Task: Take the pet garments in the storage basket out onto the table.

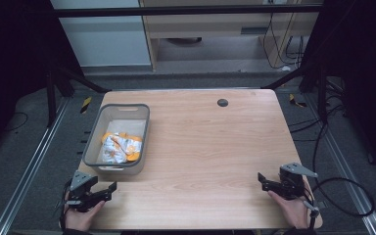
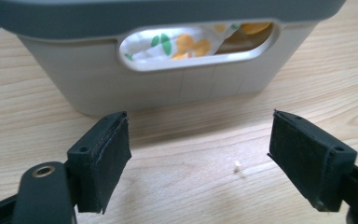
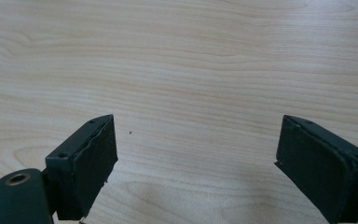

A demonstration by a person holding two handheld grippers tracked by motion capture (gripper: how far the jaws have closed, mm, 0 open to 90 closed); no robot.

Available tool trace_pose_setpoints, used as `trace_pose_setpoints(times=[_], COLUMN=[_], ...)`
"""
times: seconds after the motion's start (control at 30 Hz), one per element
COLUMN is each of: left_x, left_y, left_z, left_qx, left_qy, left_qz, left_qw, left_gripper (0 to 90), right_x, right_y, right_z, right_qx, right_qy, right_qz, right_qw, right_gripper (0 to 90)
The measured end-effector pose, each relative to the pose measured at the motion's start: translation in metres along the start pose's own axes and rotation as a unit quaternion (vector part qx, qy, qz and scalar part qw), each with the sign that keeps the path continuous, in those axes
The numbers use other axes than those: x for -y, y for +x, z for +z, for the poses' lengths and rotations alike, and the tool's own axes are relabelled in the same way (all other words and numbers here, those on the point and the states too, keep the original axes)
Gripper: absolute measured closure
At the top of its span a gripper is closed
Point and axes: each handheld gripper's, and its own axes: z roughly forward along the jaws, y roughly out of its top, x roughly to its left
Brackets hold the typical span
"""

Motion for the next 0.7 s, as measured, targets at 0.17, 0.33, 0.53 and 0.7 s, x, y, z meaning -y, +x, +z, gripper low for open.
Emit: trace_pose_setpoints(times=[0.17,0.33,0.53,0.7], left_x=[-0.002,-0.005,-0.011,-0.017], left_y=[0.000,-0.002,-0.002,-0.003], left_z=[-0.005,-0.012,-0.022,-0.029], left_qx=[0.003,0.002,0.000,-0.001], left_qy=[-0.011,-0.026,-0.039,-0.052], left_qz=[-0.007,-0.007,-0.013,-0.010], left_qw=[0.9999,0.9996,0.9992,0.9986], left_gripper=[22.4,26.4,26.5,26.5], right_x=[0.003,0.006,0.006,0.006], right_y=[-0.001,-0.006,-0.004,-0.002], right_z=[-0.002,-0.002,-0.003,-0.002], right_qx=[0.010,0.017,0.012,0.011], right_qy=[-0.004,0.003,0.001,-0.001], right_qz=[-0.011,-0.011,-0.015,-0.022], right_qw=[0.9999,0.9998,0.9998,0.9997], right_gripper=[13.2,13.1,12.3,12.3])
